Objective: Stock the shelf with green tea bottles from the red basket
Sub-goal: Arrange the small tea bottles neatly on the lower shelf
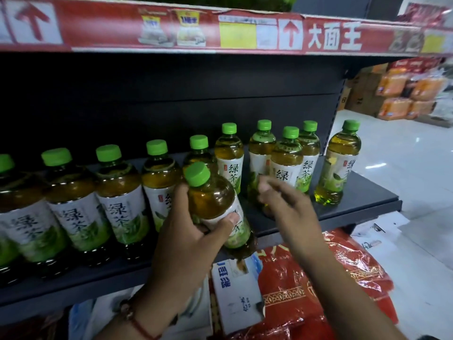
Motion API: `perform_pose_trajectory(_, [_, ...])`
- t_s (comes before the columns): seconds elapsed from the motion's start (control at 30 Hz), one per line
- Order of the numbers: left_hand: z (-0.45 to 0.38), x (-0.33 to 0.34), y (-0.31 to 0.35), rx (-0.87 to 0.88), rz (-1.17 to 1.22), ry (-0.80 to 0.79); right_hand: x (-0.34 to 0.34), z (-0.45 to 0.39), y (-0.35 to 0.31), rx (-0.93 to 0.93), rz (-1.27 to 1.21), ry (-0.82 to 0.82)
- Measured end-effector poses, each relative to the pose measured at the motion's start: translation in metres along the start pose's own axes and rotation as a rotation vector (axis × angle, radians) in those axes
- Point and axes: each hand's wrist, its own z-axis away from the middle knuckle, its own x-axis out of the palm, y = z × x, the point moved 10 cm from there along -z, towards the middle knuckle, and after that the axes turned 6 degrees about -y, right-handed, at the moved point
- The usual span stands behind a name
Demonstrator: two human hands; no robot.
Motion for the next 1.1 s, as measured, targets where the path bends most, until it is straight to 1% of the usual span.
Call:
perform_pose_trajectory(0.03, [0.001, -0.002, -0.001, -0.002, 0.010, 0.008, -0.006, -0.013, -0.007, -0.012, 0.033, 0.071])
perform_pose_trajectory(0.07, [0.002, -0.003, -0.001, -0.005, 0.013, 0.010, -0.004, -0.029, -0.013, -0.022, 0.127, 0.095])
perform_pose_trajectory(0.13, [0.004, -0.005, -0.003, -0.014, 0.010, 0.005, 0.013, -0.062, -0.015, 0.002, 0.284, 0.041])
perform_pose_trajectory(0.2, [0.005, -0.006, -0.006, -0.024, 0.009, 0.004, 0.028, -0.091, 0.000, 0.099, 0.375, -0.010])
perform_pose_trajectory(0.27, [0.005, -0.006, -0.008, -0.034, 0.018, 0.000, 0.035, -0.106, 0.013, 0.168, 0.486, -0.009])
perform_pose_trajectory(0.4, [0.003, -0.008, -0.009, -0.023, 0.016, 0.005, 0.033, -0.113, 0.016, 0.173, 0.652, 0.024])
perform_pose_trajectory(0.47, [0.001, -0.009, -0.008, -0.008, 0.010, 0.005, 0.029, -0.114, 0.013, 0.151, 0.634, -0.017])
perform_pose_trajectory(0.6, [-0.001, -0.010, -0.006, 0.013, -0.016, 0.000, 0.028, -0.106, 0.008, 0.114, 0.516, -0.148])
perform_pose_trajectory(0.67, [0.000, -0.010, -0.004, 0.016, -0.018, -0.006, 0.026, -0.101, 0.006, 0.109, 0.504, -0.179])
perform_pose_trajectory(0.93, [0.005, -0.010, -0.001, 0.014, -0.006, -0.010, 0.018, -0.075, 0.000, 0.026, 0.457, -0.205])
perform_pose_trajectory(1.03, [0.008, -0.006, 0.000, 0.010, 0.002, -0.021, 0.020, -0.063, 0.000, -0.017, 0.383, -0.152])
perform_pose_trajectory(1.1, [0.010, -0.002, 0.002, 0.006, 0.014, -0.028, 0.024, -0.055, 0.001, -0.025, 0.327, -0.148])
